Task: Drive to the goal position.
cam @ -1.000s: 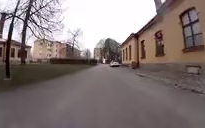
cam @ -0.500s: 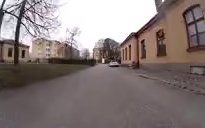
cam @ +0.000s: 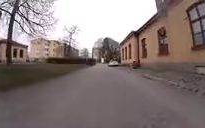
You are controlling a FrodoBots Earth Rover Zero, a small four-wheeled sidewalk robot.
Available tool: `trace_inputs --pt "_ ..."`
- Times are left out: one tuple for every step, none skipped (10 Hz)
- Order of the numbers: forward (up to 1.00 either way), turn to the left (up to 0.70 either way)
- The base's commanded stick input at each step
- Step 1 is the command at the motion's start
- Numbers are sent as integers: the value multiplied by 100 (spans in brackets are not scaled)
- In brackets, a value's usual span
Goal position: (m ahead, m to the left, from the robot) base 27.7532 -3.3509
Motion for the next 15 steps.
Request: trace_inputs --pt "100 0" --pt "100 0" --pt "100 0" --pt "100 0" --pt "100 0" --pt "100 0" --pt "100 0" --pt "100 0" --pt "100 0" --pt "100 0" --pt "100 9" --pt "100 38" --pt "100 40" --pt "100 32" --pt "100 7"
